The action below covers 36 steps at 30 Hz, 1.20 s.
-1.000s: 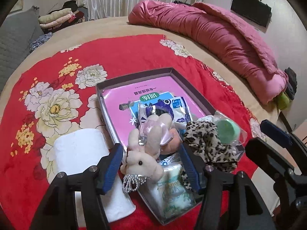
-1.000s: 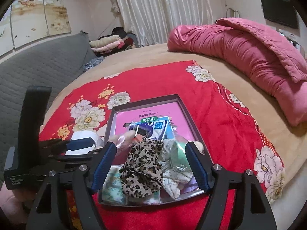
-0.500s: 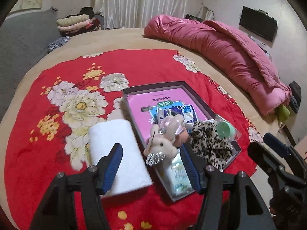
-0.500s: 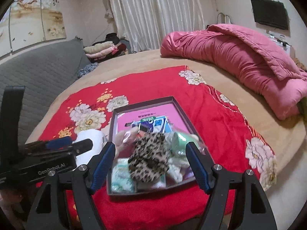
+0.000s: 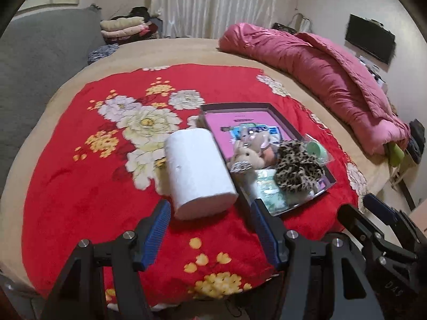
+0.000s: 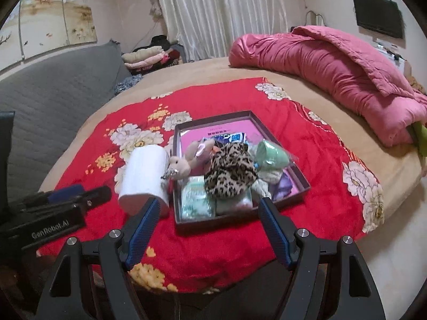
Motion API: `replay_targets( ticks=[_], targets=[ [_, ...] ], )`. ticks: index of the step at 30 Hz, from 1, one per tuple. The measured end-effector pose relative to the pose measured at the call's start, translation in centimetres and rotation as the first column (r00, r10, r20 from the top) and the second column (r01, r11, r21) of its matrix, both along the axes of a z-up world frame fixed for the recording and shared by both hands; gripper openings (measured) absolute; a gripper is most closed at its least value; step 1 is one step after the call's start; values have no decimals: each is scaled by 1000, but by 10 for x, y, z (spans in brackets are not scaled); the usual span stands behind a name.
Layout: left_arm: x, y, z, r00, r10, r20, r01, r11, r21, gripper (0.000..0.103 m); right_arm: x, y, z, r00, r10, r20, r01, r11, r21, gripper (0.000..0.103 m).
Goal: Organize soft objects
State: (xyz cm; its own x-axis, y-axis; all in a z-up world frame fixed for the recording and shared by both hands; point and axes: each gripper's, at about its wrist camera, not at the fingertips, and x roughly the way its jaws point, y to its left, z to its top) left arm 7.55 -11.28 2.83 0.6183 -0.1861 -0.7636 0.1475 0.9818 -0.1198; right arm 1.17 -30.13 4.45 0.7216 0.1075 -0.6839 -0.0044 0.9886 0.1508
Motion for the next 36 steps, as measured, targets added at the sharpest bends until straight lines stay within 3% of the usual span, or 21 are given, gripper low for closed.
replay_targets(
  ticks=[5, 36],
  targets=[
    [-14, 9, 2, 998, 58, 11, -58, 998, 35, 62, -12, 0, -3, 1000, -13, -25, 13, 1000, 14, 77],
    [-38, -4, -10, 1000, 8, -26, -7, 999, 46, 62, -24, 15, -9, 998, -23, -54, 20, 998, -59, 77]
  ],
)
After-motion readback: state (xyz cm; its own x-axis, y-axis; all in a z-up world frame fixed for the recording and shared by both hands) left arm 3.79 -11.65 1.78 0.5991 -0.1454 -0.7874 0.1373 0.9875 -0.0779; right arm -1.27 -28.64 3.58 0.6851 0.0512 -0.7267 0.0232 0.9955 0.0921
